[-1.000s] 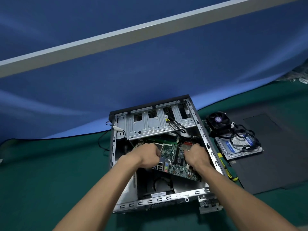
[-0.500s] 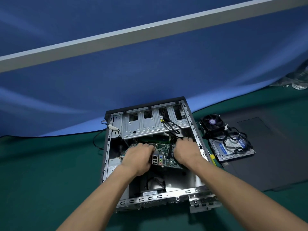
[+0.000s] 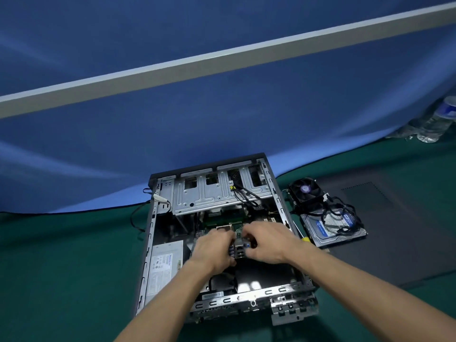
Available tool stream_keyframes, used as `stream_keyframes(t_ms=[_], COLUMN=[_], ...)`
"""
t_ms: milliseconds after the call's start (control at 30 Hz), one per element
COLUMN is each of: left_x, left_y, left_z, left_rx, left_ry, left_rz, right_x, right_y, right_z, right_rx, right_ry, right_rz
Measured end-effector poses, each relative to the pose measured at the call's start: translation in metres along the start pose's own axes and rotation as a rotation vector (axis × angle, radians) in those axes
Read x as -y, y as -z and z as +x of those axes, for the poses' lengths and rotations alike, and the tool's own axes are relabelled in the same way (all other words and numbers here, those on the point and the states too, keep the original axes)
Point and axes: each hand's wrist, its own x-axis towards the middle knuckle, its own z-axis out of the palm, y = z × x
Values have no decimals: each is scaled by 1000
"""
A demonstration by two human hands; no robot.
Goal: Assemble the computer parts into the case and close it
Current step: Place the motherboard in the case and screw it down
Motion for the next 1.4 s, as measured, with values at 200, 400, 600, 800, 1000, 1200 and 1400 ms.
stream_keyframes(t_ms=[200, 400, 600, 800, 1000, 1200, 1400], left_x=[-4, 15, 21, 14, 18, 24, 27], left_y=[-21, -23, -20, -41, -62, -71, -64], left_z=[8, 5, -21, -12, 14, 25, 14], left_rx=[-34, -119, -228, 196, 404, 491, 454], left_ry=[23, 83, 31, 64, 113, 129, 87], left_rz=[36, -4, -41, -211, 13, 115, 306], right_x=[0, 4, 1, 8, 9, 11, 13], right_y=[-21, -35, -36, -39, -41, -41, -40], right_z=[10, 26, 28, 23, 24, 25, 22], right_rx=[-18, -103, -133, -210, -195, -180, -174], right_ry=[-57, -128, -183, -244, -277, -291, -305], right_rz=[-33, 118, 227, 358, 336, 335, 337])
